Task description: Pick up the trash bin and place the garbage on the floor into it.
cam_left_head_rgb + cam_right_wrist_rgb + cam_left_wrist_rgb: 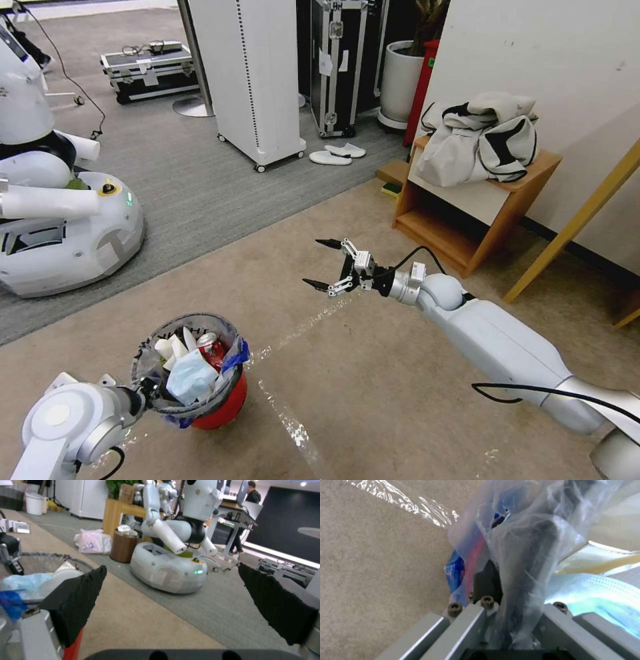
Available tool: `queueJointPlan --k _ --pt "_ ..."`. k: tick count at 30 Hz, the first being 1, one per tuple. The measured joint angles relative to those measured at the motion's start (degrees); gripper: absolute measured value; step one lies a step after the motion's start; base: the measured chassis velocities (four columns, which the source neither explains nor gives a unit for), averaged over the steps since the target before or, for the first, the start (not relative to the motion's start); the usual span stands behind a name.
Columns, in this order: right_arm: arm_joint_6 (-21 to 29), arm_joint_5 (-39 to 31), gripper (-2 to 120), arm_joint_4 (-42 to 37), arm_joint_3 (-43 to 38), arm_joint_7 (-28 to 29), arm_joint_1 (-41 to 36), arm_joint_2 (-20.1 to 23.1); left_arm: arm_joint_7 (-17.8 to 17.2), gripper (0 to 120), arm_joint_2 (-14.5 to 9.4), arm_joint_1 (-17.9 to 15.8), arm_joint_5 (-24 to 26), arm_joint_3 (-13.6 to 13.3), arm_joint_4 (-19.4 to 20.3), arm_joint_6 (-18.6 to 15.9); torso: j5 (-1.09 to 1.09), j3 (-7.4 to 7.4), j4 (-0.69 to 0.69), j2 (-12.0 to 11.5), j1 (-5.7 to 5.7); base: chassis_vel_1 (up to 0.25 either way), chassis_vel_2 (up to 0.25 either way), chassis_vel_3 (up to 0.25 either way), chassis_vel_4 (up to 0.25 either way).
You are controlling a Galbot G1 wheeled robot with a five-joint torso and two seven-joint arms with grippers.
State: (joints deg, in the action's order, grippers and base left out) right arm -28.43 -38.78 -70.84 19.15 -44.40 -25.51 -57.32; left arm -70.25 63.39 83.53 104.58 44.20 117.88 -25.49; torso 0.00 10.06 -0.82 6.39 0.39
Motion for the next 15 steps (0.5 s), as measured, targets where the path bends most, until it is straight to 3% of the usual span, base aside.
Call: queueJointPlan --k 15 --pt "-0.23 0.29 100 0.59 -0.25 -0.01 -0.83 0.24 0.33 0 0.02 -1.06 -0.64 -0.72 -2.15 -0.67 0.0 0.0 0.0 0.0 0.0 0.0 0.0 0.0 0.0"
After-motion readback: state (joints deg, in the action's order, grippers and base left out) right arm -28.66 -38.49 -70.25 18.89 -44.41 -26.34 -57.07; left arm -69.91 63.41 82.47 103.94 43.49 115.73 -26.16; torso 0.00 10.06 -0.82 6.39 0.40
